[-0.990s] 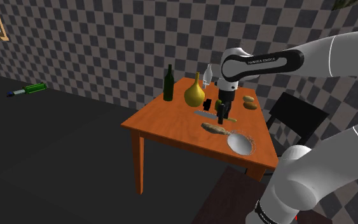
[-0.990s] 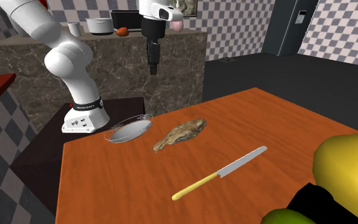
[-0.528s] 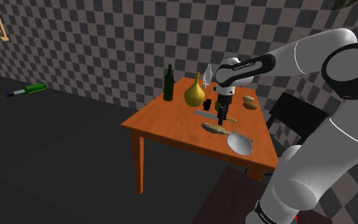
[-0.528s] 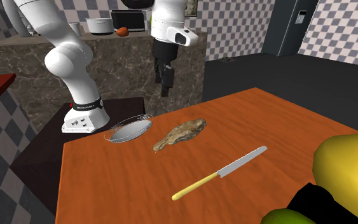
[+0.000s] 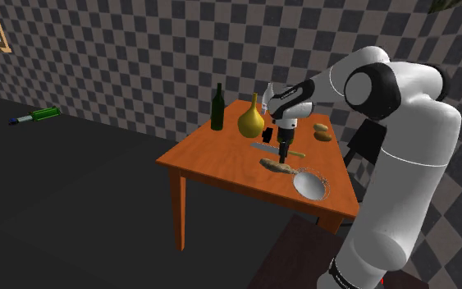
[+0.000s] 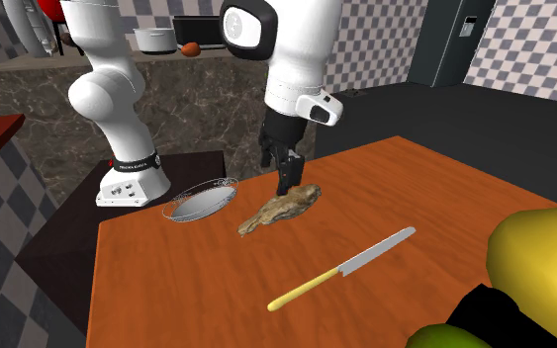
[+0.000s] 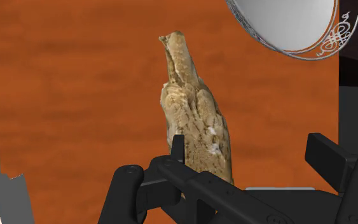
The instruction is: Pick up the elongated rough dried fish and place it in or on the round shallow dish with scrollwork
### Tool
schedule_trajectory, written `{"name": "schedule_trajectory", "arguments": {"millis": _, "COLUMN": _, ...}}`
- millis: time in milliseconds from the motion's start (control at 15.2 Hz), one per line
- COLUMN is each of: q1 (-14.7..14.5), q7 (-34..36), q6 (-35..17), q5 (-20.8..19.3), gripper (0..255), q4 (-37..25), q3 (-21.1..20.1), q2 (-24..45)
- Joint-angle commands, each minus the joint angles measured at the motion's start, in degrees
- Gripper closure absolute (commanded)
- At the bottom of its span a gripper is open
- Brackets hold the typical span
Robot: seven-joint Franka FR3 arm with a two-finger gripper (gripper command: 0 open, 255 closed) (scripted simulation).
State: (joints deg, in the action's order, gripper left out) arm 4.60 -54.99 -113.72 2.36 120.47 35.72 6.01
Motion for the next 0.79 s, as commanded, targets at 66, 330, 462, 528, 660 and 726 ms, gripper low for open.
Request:
{"name": "schedule_trajectory", "arguments": {"millis": 66, "q1": 2.5, "q7": -6.6, "q6": -0.5, "q5": 4.6, "gripper": 0, "q4": -5.2, "q3": -0.1, "q2": 8.0}}
{"name": "schedule_trajectory", "arguments": {"millis": 330, "q1": 2.8, "q7": -7.2, "q6": -3.5, "q5": 5.4, "gripper": 0, "q4": -3.1, "q3": -0.5, "q2": 9.0}}
{"name": "schedule_trajectory", "arguments": {"millis": 462, "q1": 2.9, "q7": -7.5, "q6": -4.9, "q5": 5.9, "gripper": 0, "q4": -2.2, "q3": -0.7, "q2": 9.6}}
{"name": "schedule_trajectory", "arguments": {"millis": 528, "q1": 2.9, "q7": -7.7, "q6": -5.6, "q5": 6.1, "gripper": 0, "q4": -1.7, "q3": -0.8, "q2": 9.9}}
{"name": "schedule_trajectory", "arguments": {"millis": 660, "q1": 3.0, "q7": -7.8, "q6": -6.0, "q5": 6.2, "gripper": 0, "q4": -1.5, "q3": -0.9, "q2": 10.1}}
{"name": "schedule_trajectory", "arguments": {"millis": 726, "q1": 3.0, "q7": -7.8, "q6": -6.0, "q5": 6.3, "gripper": 0, "q4": -1.5, "q3": -0.9, "q2": 10.1}}
